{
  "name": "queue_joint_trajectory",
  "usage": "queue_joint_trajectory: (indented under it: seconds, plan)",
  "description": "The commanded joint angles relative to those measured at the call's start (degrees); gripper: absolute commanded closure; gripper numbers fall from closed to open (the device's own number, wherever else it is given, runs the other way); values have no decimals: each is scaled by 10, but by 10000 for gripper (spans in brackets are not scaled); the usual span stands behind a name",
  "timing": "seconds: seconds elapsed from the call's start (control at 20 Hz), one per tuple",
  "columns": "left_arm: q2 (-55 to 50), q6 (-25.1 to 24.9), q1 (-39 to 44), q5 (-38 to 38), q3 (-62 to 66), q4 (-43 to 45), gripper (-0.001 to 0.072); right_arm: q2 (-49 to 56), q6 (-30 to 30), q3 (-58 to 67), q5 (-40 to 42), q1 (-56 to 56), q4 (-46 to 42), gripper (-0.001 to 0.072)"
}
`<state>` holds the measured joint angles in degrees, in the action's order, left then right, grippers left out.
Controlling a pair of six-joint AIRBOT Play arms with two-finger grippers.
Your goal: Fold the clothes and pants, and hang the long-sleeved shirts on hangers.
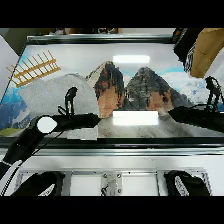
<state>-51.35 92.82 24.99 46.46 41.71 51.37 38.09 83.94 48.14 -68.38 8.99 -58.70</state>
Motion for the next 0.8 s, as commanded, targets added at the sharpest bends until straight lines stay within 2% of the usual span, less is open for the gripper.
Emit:
queue_joint_trajectory:
  seconds: [0.0,0.5,0.55,0.6,0.65,0.75]
  plan:
    - [0,0,0,0,0,0,698,0,0,0,0,0,0,683]
    - [0,-1,0,-21,0,1,698,0,0,0,0,0,0,684]
    - [0,-31,-3,-34,1,2,534,0,0,0,0,0,0,684]
    - [0,-94,-17,-38,9,9,6,0,0,0,0,0,0,684]
    - [-3,-116,-39,-34,25,42,22,0,0,0,0,0,0,684]
    - [-30,-106,-118,20,89,179,23,1,0,0,0,0,0,683]
